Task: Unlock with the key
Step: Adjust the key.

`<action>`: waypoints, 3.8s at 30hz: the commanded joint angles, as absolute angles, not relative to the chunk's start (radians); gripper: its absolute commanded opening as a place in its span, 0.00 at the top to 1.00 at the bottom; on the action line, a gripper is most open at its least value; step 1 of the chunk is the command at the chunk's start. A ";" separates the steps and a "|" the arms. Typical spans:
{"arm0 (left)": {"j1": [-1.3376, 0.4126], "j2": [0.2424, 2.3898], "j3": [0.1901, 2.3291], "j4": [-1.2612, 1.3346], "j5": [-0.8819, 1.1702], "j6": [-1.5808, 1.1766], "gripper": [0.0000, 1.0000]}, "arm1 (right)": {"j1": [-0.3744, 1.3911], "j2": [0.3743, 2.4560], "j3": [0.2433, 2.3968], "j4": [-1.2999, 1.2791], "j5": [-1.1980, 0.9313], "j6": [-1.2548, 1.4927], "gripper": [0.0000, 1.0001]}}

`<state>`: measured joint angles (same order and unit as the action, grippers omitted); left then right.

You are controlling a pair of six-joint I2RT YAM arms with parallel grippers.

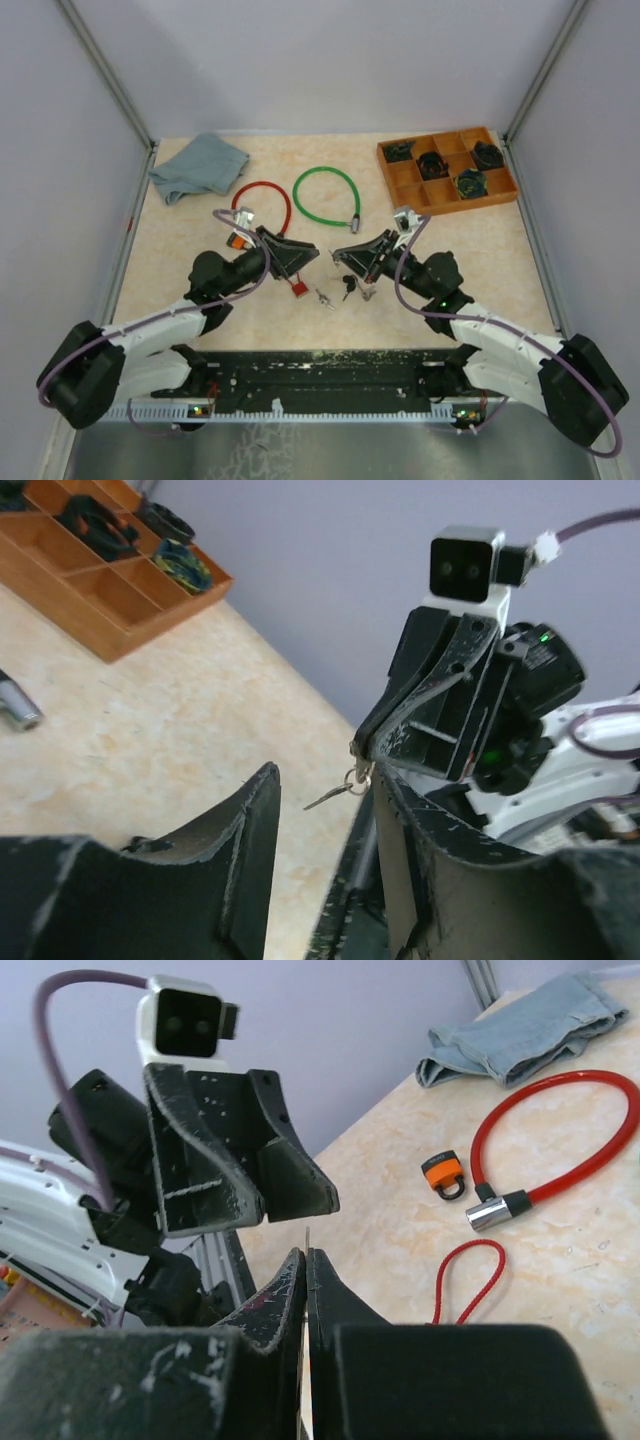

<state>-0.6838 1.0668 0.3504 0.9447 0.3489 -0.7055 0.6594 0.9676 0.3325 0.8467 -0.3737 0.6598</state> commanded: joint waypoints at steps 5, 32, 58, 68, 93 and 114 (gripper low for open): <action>-0.634 1.308 0.339 1.544 0.591 -1.170 0.57 | 0.652 1.005 0.339 0.974 -0.430 0.695 1.00; -0.638 1.307 0.356 1.423 0.510 -1.128 0.58 | 0.652 1.053 0.348 1.063 -0.475 0.760 1.00; -0.676 1.263 0.418 1.232 0.499 -1.030 0.67 | 0.652 1.057 0.344 1.101 -0.476 0.781 1.00; -0.687 1.278 0.426 1.244 0.502 -1.034 0.80 | 0.653 1.058 0.345 1.104 -0.476 0.782 1.00; -0.690 1.155 0.525 0.986 0.560 -0.769 1.00 | 0.653 1.047 0.332 1.140 -0.506 0.722 0.75; -0.707 1.158 0.542 0.968 0.578 -0.739 1.00 | 0.652 1.035 0.324 1.149 -0.531 0.720 0.99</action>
<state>-0.6987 1.1667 0.5144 0.9554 0.5713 -0.7536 0.6579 1.0431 0.3183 1.0863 -0.5125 0.7265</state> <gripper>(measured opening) 0.005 0.030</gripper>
